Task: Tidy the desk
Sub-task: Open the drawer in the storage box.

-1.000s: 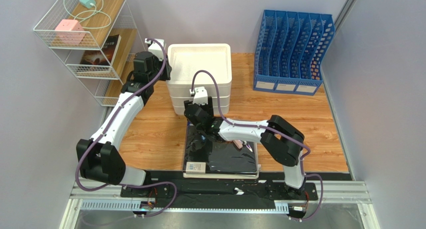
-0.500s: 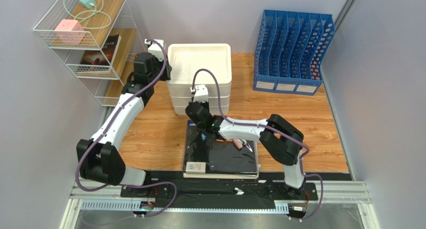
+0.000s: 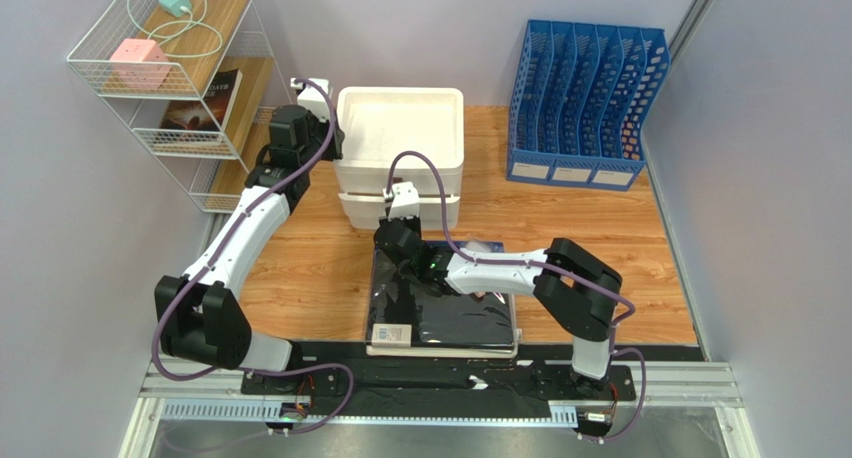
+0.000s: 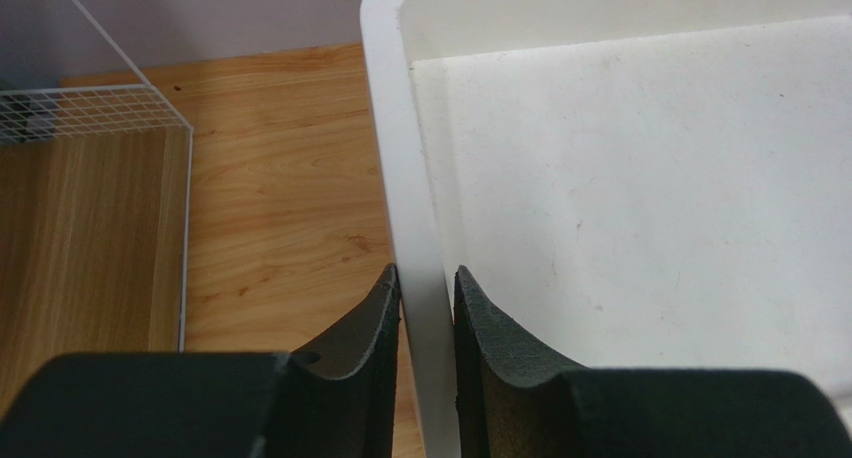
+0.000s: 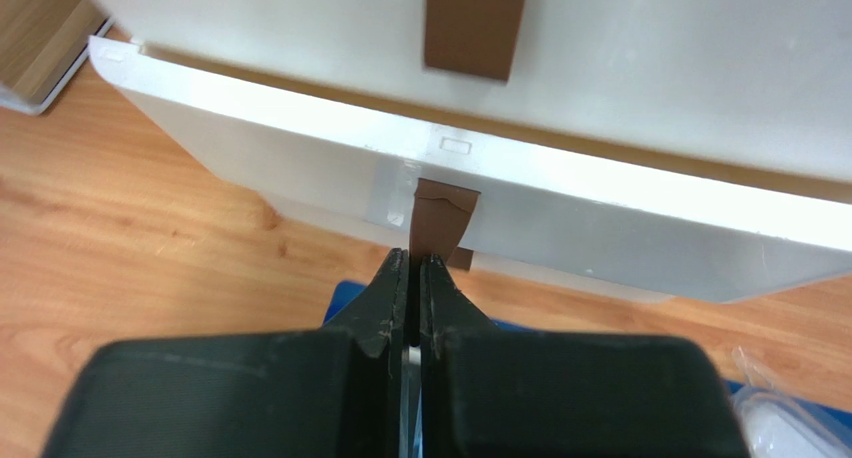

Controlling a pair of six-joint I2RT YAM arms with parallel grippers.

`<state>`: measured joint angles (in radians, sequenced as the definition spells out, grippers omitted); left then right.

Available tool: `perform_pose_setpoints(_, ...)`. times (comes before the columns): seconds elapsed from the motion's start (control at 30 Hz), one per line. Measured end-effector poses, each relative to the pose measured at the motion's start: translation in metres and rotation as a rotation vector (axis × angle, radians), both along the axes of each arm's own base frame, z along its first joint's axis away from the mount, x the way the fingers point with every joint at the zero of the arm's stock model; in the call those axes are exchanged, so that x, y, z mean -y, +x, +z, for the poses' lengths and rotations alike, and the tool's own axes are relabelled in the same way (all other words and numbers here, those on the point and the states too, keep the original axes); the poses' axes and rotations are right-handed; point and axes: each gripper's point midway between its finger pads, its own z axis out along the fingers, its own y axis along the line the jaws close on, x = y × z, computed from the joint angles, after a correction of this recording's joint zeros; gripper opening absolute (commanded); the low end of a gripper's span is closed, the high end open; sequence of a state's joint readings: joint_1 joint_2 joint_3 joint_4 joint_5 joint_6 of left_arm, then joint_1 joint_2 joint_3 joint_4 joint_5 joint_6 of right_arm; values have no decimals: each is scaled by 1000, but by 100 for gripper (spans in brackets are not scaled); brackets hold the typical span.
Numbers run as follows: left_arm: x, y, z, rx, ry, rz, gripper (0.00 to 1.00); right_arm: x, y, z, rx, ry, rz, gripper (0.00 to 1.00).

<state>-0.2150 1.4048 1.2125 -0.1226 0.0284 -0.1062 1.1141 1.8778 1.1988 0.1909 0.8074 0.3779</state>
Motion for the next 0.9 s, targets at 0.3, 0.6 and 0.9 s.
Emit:
perform_pose_setpoints(0.3,2,1,0,6,0,-6,26,-7,-50,2,2,-7,61,0)
perform_pose_setpoints(0.6,3,1,-1,8,1,-7,26,0,-65,0,-9,15,46,0)
perform_pose_setpoints(0.9,3,2,-1,16,0,-6,27,-3,-83,-4,-9,-3,47,54)
